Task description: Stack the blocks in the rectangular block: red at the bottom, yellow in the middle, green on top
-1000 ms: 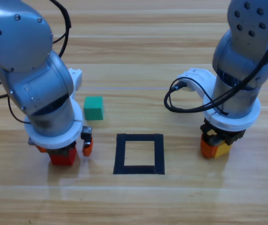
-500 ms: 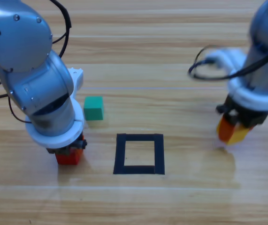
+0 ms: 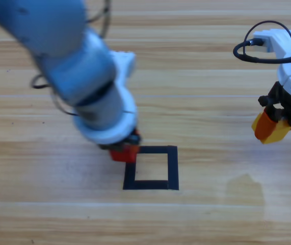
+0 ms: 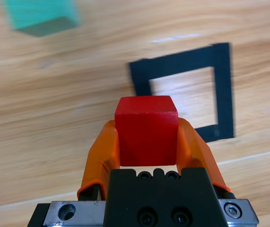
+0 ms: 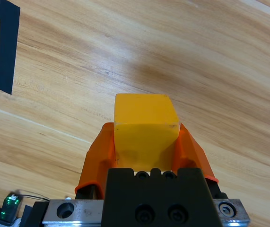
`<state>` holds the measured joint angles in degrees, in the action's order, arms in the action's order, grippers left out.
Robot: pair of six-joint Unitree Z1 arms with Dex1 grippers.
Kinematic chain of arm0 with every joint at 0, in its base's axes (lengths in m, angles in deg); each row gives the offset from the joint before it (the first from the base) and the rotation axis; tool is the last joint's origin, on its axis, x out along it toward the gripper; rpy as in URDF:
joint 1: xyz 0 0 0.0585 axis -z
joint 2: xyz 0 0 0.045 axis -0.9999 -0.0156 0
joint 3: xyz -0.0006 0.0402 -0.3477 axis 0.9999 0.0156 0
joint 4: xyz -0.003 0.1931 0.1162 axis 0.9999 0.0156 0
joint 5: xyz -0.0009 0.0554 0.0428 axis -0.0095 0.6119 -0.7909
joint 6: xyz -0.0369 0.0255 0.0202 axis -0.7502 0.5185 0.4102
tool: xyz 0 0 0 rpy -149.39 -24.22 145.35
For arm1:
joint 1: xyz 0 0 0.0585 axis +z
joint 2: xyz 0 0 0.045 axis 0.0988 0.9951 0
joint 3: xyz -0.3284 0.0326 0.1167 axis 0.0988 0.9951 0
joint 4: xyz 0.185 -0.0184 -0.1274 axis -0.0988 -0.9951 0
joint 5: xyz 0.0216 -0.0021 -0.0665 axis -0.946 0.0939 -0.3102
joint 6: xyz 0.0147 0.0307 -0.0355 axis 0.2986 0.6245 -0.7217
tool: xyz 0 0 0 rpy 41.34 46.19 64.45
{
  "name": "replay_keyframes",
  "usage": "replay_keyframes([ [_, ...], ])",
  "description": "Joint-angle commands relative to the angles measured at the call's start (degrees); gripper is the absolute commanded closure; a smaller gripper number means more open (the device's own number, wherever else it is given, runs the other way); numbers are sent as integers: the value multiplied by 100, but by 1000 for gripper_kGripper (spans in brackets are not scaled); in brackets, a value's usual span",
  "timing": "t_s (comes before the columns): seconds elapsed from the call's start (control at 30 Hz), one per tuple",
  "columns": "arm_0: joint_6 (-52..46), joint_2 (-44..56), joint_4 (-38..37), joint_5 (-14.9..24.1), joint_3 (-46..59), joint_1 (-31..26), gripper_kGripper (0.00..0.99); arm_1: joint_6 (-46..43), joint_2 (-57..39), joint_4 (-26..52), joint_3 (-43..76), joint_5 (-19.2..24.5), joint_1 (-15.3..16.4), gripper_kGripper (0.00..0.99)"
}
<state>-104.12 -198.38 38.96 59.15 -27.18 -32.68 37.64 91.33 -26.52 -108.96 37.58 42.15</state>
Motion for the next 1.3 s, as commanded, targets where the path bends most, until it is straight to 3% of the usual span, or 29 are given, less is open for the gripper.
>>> replay_keyframes([
  [0.03,-144,-1107,459,-34,-787,527,929,66,-244,112,175,-40,-159,749],
  [0.23,-539,-1370,652,54,-1191,632,927,101,-253,121,193,-48,-159,749],
  [0.93,-1198,-1274,696,335,-1059,632,918,93,-165,288,272,-154,-159,749],
  [1.3,-1313,-1344,890,352,-1314,641,852,101,-174,305,307,-154,-159,749],
])
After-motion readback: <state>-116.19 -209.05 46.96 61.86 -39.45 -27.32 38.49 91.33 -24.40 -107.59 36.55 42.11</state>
